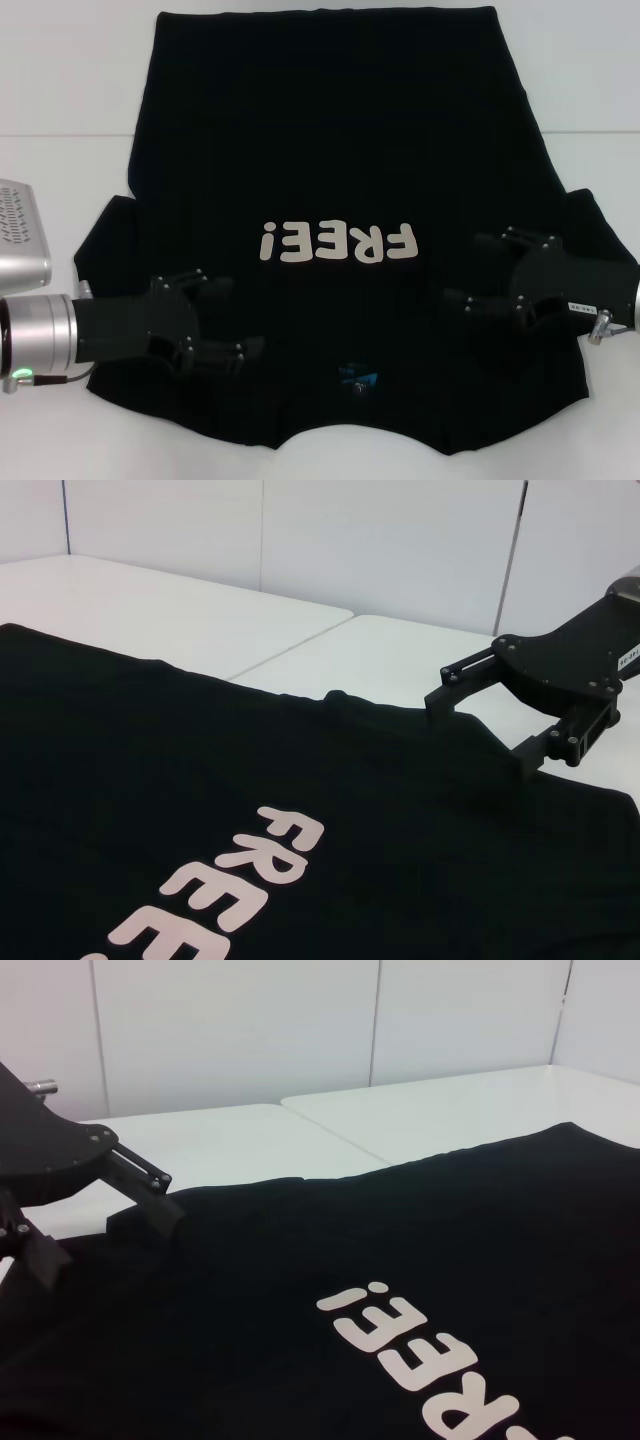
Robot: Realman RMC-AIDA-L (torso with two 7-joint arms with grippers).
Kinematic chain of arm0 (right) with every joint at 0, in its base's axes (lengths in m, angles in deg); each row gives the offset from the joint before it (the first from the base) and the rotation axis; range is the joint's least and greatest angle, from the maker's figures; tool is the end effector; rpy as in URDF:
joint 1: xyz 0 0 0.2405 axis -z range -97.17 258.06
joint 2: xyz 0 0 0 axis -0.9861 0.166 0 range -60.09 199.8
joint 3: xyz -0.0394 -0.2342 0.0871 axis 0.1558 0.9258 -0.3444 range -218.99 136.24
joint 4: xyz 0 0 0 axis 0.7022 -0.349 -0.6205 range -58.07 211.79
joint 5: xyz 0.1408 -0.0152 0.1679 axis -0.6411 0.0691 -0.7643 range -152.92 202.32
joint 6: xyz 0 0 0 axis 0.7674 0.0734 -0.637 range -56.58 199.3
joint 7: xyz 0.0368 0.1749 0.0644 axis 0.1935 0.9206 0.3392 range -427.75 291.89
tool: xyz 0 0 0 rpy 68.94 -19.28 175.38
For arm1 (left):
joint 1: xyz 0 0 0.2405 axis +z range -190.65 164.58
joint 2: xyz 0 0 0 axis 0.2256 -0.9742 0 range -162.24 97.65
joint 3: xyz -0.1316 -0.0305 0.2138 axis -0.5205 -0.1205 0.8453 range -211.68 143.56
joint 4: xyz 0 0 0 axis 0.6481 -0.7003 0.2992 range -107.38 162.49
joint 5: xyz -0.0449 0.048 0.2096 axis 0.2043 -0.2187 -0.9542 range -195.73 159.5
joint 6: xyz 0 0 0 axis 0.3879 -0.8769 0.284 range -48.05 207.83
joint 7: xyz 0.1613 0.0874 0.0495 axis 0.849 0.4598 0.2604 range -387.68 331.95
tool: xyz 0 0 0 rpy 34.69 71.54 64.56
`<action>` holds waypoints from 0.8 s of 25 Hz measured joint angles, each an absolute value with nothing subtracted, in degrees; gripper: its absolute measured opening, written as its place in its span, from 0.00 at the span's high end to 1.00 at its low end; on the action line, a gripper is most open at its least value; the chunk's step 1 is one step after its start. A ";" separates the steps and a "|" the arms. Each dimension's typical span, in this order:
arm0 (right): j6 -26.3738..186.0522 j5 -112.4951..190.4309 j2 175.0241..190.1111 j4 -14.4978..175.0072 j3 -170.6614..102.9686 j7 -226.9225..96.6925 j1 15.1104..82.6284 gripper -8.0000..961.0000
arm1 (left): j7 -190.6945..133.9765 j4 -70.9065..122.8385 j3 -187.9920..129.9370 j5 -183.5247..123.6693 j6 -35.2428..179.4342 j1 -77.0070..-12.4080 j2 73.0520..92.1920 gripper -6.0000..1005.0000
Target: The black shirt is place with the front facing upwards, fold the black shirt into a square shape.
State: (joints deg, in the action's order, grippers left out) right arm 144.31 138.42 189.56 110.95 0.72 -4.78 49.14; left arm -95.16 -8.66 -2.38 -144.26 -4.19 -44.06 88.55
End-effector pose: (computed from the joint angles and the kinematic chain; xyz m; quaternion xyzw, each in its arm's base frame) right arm 0.2728 0.3840 -0.0544 -0.9498 0.1268 0.1583 0.2384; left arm -0.2798 0.3513 -0.0532 -0.9567 -0.1633 -0.1676 0.1733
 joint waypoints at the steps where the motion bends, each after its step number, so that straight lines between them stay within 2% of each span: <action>1: 144.31 138.43 189.56 110.96 0.73 -4.70 49.10 0.04 | -95.18 -8.65 -2.50 -144.27 -4.27 -44.06 88.49 0.06; 14: 144.40 138.40 189.56 110.34 1.25 -4.30 48.74 0.05 | -98.50 -8.49 -3.01 -143.89 -4.99 -43.98 88.22 0.06; 16: 144.40 138.37 189.56 110.29 1.25 -4.03 48.73 0.05 | -105.77 -8.72 -3.30 -143.83 -5.05 -44.35 87.34 0.06; 20: 144.41 138.40 189.57 110.21 1.32 -3.01 48.73 0.05 | -129.44 -7.38 -3.90 -143.83 -6.19 -46.55 82.70 0.06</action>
State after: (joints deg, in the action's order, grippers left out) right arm 144.41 138.40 189.57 110.21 1.32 -3.01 48.73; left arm -129.44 -7.38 -3.90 -143.83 -6.19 -46.55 82.70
